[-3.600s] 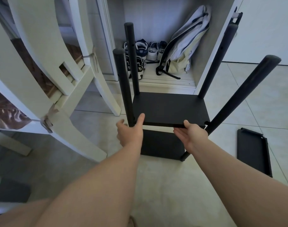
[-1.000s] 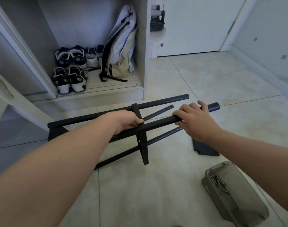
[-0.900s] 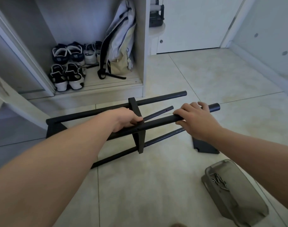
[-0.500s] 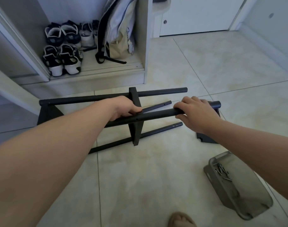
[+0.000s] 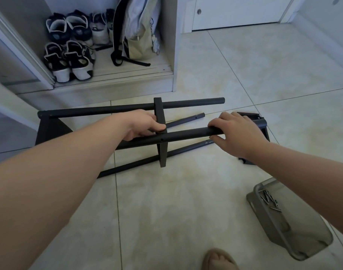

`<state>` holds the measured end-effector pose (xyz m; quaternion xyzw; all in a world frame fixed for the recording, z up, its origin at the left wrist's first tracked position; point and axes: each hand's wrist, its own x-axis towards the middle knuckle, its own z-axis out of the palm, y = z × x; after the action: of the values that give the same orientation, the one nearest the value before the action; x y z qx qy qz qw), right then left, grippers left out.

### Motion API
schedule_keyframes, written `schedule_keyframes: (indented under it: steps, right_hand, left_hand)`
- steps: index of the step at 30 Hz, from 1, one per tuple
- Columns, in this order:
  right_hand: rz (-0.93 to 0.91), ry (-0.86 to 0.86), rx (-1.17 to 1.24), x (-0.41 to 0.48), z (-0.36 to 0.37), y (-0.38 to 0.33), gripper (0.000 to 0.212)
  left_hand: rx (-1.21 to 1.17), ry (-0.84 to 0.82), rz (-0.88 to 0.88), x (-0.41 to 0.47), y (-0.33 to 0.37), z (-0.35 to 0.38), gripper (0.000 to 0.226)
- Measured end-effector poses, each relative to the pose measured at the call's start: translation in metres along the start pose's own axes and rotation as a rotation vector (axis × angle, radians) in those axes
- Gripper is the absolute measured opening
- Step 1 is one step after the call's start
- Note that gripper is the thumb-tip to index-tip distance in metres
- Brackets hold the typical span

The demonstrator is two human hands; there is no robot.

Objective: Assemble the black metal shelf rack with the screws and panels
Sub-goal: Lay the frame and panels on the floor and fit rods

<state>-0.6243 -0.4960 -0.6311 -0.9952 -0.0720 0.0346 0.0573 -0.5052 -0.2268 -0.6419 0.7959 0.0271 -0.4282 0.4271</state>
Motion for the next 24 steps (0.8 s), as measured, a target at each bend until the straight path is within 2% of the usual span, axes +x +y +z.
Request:
schedule_keyframes:
  steps: [5,7,8,11,16,20,24]
  right_hand:
    - [-0.022,-0.054,0.020,-0.004,-0.002,0.000,0.024]
    - [-0.014,-0.132,0.004,-0.006,-0.006,0.001,0.032]
    - [-0.011,-0.170,-0.010,-0.008,-0.007,0.002,0.038]
    - [-0.012,-0.237,-0.015,-0.015,-0.010,0.000,0.047]
    - [0.015,-0.249,0.014,-0.020,-0.014,-0.002,0.035]
    - [0.005,-0.213,0.026,-0.016,-0.013,-0.002,0.031]
    - [-0.014,-0.155,0.041,-0.005,-0.011,-0.001,0.031]
  left_hand:
    - [0.006,-0.036,0.005,-0.006,-0.005,0.004,0.019]
    - [0.021,-0.078,-0.015,-0.013,-0.006,0.005,0.019]
    - [0.036,-0.105,-0.030,-0.017,-0.005,0.006,0.007]
    - [0.035,-0.144,-0.081,-0.026,-0.007,0.010,0.022]
    - [0.000,-0.140,-0.110,-0.037,-0.009,0.020,0.002]
    - [-0.031,-0.092,-0.090,-0.038,-0.009,0.019,0.014]
    - [-0.076,-0.076,-0.054,-0.031,-0.008,0.013,0.008]
